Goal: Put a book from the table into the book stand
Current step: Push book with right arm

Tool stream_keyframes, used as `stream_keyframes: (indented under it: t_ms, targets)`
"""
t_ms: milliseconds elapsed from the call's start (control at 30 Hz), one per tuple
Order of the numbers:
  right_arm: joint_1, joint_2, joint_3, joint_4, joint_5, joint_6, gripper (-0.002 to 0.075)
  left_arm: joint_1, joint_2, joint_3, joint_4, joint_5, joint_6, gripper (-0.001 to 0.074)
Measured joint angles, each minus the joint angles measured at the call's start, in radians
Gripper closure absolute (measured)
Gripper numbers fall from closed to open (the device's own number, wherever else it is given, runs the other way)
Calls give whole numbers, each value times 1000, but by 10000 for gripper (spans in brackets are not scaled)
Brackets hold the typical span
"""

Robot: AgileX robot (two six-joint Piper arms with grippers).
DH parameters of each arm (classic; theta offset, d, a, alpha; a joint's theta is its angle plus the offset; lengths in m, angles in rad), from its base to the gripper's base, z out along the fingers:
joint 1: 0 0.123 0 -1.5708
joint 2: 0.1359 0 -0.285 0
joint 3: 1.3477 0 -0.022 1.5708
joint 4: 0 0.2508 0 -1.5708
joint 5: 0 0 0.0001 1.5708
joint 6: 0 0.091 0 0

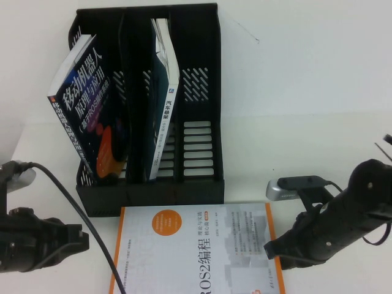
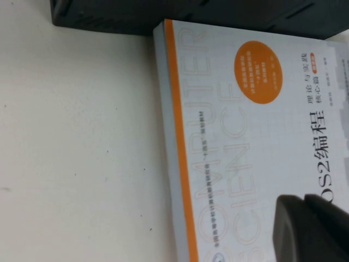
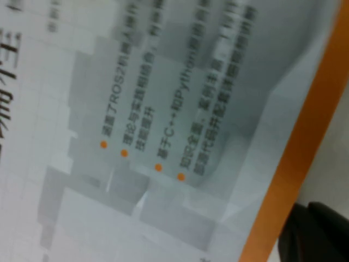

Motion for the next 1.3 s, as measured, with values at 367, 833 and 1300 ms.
stream_keyframes:
  t_ms: [367,833,1300]
  targets:
    - [54,10,-78,-56,35,4,722,0,0,2,-1,-5,0,737]
    - [74,33,-101,-31,27,38,722,0,0,2,0,-12,-7,737]
    - [110,70,-123,-28,4,43,722,0,0,2,99,-108,-210,737]
